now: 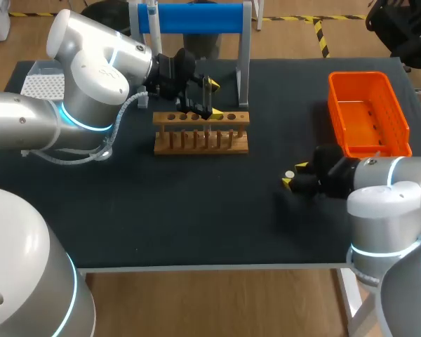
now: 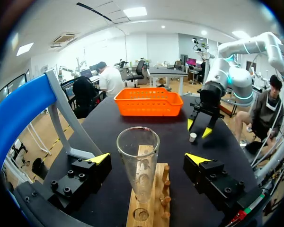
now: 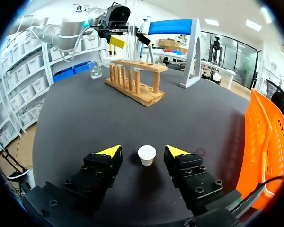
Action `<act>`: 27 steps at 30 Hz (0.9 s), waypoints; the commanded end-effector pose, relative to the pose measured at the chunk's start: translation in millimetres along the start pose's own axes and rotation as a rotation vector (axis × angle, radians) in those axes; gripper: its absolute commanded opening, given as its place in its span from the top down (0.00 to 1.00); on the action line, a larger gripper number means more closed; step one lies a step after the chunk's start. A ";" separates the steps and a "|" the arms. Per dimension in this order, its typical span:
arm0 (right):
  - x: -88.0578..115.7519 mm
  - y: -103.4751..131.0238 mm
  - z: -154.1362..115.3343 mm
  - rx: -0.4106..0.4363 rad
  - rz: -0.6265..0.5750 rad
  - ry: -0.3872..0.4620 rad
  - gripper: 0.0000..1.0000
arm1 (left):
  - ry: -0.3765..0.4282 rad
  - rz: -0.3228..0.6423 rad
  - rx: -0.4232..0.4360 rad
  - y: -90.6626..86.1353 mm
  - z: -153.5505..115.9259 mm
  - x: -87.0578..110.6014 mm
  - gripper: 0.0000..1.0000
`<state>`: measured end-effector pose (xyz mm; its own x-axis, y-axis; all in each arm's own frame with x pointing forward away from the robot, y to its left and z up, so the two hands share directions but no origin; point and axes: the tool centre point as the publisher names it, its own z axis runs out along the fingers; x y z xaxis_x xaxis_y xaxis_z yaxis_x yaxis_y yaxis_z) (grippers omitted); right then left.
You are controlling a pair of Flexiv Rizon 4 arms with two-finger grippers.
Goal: Invert the test tube, pick up the pipette, mount the tip to pipette, aspirate from beaker and dispense into the tube, eject the tip, return the pipette, and cap with the stopper.
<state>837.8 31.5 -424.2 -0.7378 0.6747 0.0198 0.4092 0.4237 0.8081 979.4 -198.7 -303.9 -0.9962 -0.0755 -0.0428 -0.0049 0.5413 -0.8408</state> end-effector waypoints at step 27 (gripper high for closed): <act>-0.7 -2.5 7.0 0.016 0.005 0.001 0.51 | 0.005 0.000 -0.002 -0.1 -1.1 -0.6 0.00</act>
<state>840.7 32.9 -430.0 -0.7377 0.6747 0.0252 0.4186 0.4277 0.8012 979.4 -198.7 -303.9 -0.9962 -0.0755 -0.0428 -0.0049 0.5413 -0.8408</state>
